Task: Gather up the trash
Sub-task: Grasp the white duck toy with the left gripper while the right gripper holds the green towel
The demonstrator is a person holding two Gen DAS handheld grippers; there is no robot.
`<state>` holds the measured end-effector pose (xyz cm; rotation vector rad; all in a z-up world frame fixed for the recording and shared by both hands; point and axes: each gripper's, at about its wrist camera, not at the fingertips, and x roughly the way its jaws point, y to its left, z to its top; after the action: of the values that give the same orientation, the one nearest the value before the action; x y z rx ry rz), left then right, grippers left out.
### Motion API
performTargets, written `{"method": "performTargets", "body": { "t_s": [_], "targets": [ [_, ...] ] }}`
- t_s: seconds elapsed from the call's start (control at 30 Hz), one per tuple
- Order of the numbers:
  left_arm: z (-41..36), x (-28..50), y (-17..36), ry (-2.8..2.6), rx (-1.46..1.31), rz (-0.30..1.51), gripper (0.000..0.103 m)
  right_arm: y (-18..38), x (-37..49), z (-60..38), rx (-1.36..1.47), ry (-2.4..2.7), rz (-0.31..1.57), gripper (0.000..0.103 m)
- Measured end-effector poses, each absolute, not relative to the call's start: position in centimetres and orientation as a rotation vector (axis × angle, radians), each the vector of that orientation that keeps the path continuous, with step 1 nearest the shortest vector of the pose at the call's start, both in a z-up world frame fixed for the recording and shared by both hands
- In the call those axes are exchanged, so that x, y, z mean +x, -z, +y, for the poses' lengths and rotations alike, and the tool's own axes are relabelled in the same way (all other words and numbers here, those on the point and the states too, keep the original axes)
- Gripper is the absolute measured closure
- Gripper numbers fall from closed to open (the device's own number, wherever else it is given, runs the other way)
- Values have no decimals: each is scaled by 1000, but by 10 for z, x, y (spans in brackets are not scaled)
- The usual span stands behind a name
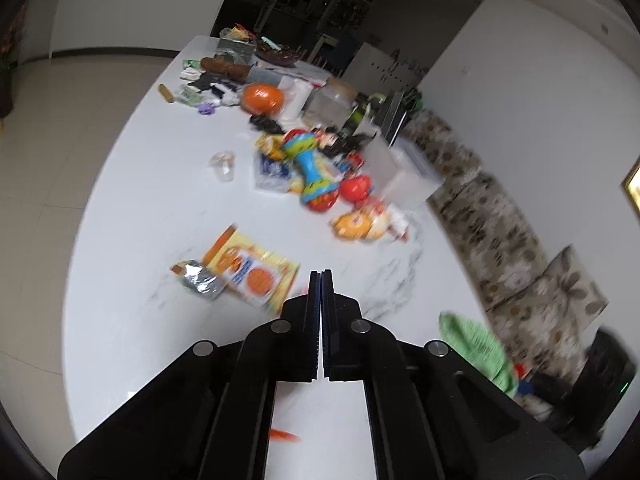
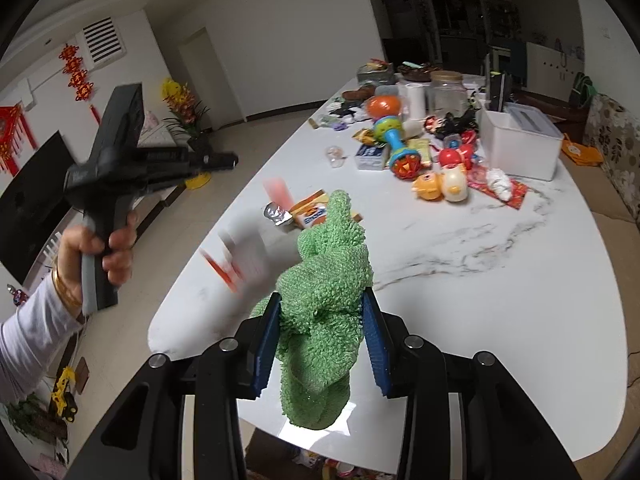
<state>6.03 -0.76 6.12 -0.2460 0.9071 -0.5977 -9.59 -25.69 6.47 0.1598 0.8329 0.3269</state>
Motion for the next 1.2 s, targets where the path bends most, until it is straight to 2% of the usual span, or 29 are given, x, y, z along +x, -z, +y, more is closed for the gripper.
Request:
{"method": "performTargets", "body": {
  "t_s": [0.23, 0.27, 0.3, 0.33, 0.37, 0.4, 0.5, 0.77, 1.03, 1.2],
  "targets": [
    [8, 41, -7, 513, -183, 999, 103, -38, -88, -235, 143, -355, 901, 63],
    [13, 39, -3, 511, -185, 1005, 94, -36, -88, -233, 147, -359, 906, 63],
    [18, 39, 0, 502, -169, 1018, 72, -35, -89, -232, 154, -365, 912, 64],
    [21, 38, 2, 492, -134, 1025, 55, -34, -89, -232, 157, -369, 914, 64],
    [23, 37, 5, 487, -99, 1031, 28, -33, -89, -231, 156, -368, 915, 64],
    [24, 35, 6, 486, -38, 1031, 24, -33, -90, -231, 159, -368, 915, 64],
    [31, 25, 10, 503, 73, 1059, 22, -34, -92, -228, 173, -376, 909, 64],
    [12, 15, 34, 673, 124, 1180, 20, -30, -96, -223, 173, -392, 924, 63],
    [8, 40, 82, 591, -34, 1334, 19, -30, -98, -224, 189, -390, 919, 63],
    [15, 39, 84, 580, -171, 1280, 26, -29, -98, -223, 180, -394, 921, 63]
  ]
}}
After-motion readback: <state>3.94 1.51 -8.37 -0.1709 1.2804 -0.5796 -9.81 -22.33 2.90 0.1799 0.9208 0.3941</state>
